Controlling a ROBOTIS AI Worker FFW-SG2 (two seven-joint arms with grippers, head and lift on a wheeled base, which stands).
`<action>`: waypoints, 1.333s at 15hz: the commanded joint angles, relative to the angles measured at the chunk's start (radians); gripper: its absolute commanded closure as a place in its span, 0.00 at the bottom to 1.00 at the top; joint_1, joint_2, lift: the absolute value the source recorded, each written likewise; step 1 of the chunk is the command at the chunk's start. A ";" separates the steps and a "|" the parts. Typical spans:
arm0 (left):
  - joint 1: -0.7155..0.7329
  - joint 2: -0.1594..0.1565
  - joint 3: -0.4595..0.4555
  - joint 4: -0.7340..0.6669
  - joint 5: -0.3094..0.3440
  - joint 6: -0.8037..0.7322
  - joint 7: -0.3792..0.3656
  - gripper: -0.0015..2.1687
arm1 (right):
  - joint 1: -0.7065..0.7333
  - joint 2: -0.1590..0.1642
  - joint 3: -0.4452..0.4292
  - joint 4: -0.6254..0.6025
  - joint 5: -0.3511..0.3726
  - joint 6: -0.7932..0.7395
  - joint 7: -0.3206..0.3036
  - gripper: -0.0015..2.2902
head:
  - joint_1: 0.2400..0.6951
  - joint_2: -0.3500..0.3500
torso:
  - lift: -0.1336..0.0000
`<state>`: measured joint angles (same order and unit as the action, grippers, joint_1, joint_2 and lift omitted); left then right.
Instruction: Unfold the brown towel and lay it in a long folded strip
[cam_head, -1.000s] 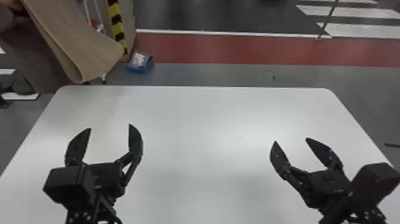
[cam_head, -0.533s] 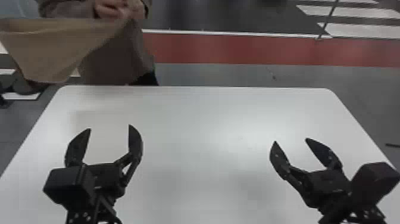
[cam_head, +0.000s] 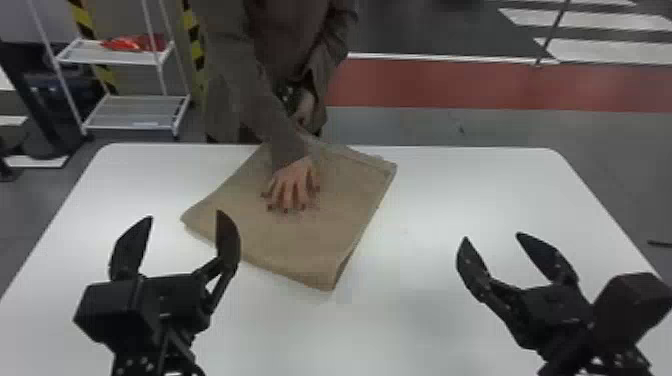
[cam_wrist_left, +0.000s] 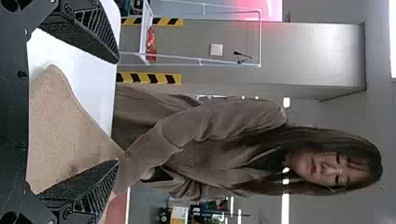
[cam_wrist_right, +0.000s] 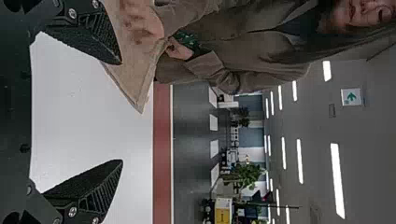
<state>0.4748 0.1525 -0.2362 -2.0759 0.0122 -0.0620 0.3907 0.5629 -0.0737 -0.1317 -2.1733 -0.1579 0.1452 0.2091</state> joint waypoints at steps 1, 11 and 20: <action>0.001 -0.001 0.000 0.000 0.000 0.000 -0.001 0.06 | 0.000 0.000 -0.003 0.001 0.000 -0.005 0.004 0.06 | 1.00 0.39 | 0.10; 0.010 0.001 -0.002 -0.003 -0.002 -0.009 -0.004 0.06 | 0.006 -0.002 -0.005 -0.005 -0.002 -0.005 0.012 0.06 | 1.00 0.39 | 0.10; 0.021 0.001 -0.003 -0.007 -0.005 -0.009 -0.006 0.06 | 0.012 -0.002 -0.008 -0.011 -0.003 -0.005 0.016 0.06 | 1.00 0.39 | 0.10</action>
<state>0.4945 0.1534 -0.2393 -2.0846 0.0077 -0.0712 0.3850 0.5752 -0.0752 -0.1386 -2.1859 -0.1603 0.1405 0.2249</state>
